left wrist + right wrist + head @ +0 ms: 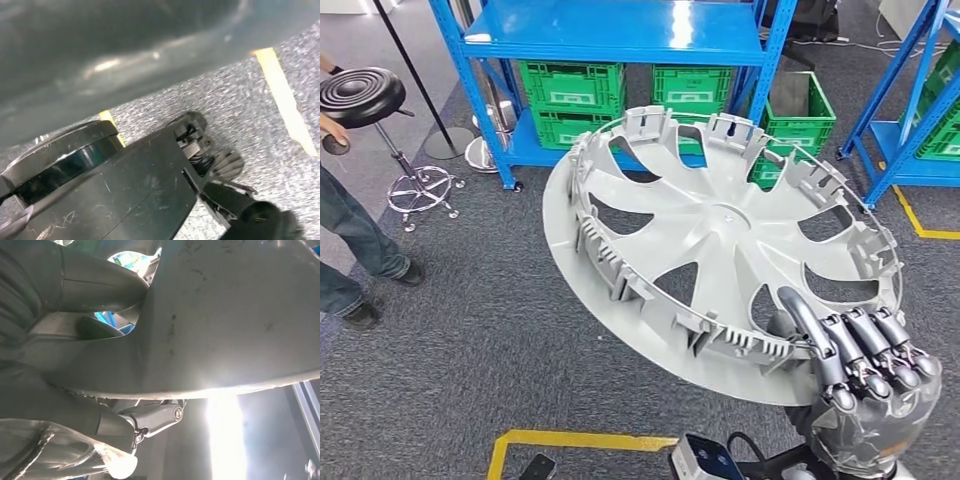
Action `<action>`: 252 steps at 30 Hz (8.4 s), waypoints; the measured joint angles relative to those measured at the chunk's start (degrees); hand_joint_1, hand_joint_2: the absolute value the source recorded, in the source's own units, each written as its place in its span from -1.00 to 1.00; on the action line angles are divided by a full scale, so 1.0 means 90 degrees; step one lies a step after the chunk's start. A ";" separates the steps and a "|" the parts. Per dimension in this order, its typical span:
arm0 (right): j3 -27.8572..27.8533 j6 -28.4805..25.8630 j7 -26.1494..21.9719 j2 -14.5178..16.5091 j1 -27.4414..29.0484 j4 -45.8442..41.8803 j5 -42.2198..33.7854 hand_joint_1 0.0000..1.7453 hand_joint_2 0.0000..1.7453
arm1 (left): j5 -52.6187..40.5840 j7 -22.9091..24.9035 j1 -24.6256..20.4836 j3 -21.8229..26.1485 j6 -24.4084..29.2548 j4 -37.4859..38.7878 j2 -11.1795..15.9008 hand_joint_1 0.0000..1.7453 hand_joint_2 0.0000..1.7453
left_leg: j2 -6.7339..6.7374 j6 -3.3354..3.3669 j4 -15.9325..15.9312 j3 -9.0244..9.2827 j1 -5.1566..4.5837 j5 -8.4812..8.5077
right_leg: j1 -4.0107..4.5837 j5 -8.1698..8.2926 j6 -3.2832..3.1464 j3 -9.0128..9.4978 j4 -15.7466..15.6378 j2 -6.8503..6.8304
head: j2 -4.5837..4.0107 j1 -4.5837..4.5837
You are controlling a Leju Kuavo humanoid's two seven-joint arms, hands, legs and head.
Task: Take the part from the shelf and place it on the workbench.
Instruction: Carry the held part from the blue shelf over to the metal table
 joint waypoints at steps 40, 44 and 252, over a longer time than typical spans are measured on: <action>0.0168 0.0000 0.0347 -0.0271 -0.0267 -0.0017 0.0001 1.00 1.00 | 0.0151 -0.0178 0.0073 0.0010 -0.0022 0.0004 0.0008 -1.00 -1.00 | -0.0032 -0.0131 0.0312 -0.0416 -0.0046 0.0119 | -0.0001 0.0513 -0.0100 0.1059 -0.1531 0.0027 | 0.0001 -0.0062; 0.0197 0.0000 0.0389 -0.0287 -0.0279 -0.0017 0.0002 1.00 1.00 | 0.0209 -0.0193 0.0071 0.0012 -0.0068 0.0007 0.0009 -1.00 -1.00 | -0.0044 -0.0272 0.1074 -0.0727 -0.0008 -0.0387 | -0.0041 0.0561 -0.0194 0.1047 -0.1561 0.0003 | 0.0000 -0.0096; -0.1027 -0.0004 -0.1398 0.0078 -0.0113 -0.0559 -0.2152 1.00 1.00 | 0.0469 -0.0322 0.0137 0.0205 0.0280 0.0097 0.0018 -1.00 -1.00 | -0.0111 -0.0270 0.0432 -0.0519 0.0148 0.0093 | -0.0174 0.0332 0.0116 0.1348 -0.1648 0.0026 | 0.0000 -0.0198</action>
